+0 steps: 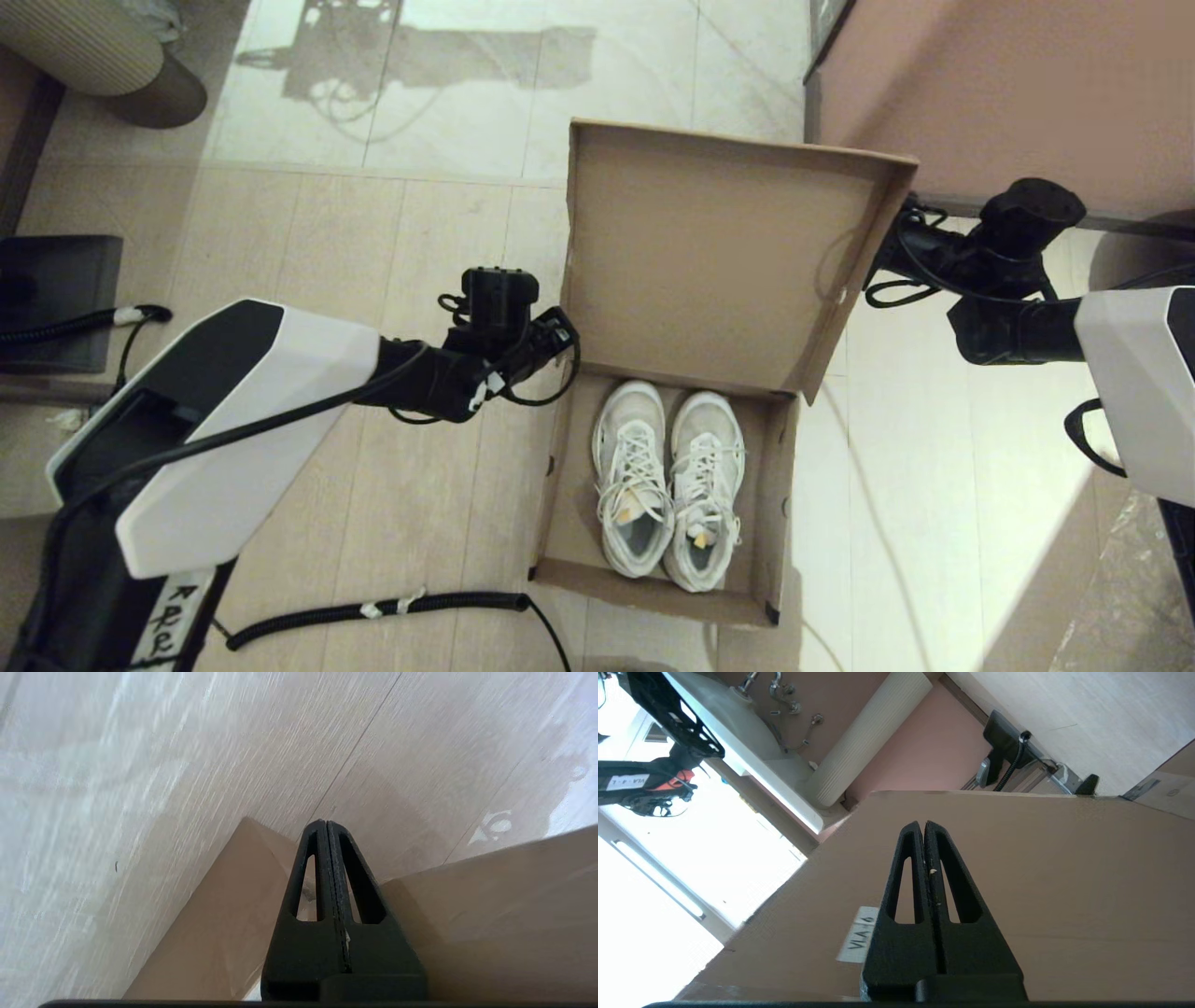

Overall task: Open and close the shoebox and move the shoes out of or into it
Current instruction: Close the shoe box

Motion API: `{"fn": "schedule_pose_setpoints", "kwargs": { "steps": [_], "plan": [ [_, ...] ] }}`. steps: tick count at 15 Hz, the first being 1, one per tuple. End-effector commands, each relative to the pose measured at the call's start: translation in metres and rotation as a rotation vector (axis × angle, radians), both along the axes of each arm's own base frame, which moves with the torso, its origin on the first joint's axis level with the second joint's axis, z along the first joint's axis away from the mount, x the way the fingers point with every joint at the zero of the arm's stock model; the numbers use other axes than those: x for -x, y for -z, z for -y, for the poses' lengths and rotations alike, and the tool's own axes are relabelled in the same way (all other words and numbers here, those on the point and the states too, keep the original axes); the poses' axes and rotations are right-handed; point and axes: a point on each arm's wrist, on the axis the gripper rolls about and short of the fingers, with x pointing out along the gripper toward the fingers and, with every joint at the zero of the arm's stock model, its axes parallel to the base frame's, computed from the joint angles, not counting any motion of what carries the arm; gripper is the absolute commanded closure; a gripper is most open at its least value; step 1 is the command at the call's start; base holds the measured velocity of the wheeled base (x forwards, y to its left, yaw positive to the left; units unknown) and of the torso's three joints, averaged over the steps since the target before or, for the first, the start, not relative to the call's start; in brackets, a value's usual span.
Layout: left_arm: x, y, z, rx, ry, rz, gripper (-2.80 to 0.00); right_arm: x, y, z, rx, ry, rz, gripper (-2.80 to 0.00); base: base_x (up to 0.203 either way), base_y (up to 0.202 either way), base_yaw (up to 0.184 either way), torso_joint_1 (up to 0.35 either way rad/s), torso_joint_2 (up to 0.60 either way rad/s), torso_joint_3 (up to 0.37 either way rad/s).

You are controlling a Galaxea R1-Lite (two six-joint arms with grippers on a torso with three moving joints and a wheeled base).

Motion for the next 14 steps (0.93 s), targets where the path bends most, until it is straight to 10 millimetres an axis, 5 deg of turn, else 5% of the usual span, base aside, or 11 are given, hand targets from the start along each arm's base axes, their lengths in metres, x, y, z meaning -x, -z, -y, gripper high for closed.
{"fn": "schedule_pose_setpoints", "kwargs": {
  "steps": [1, 14],
  "plan": [
    [0.002, -0.012, -0.003, 0.014, -0.006, 0.024, 0.0, 0.004, -0.009, 0.0, 0.001, -0.013, 0.01, 0.0, 0.0, 0.0, 0.0, 0.0, 0.0, 0.0],
    [0.01, -0.12, -0.058, 0.089, -0.092, 0.205, 0.0, 0.031, -0.05, -0.002, 0.004, -0.064, 0.026, 0.0, 0.0, 0.0, 0.0, 0.0, 0.0, 0.0]
  ]
}}
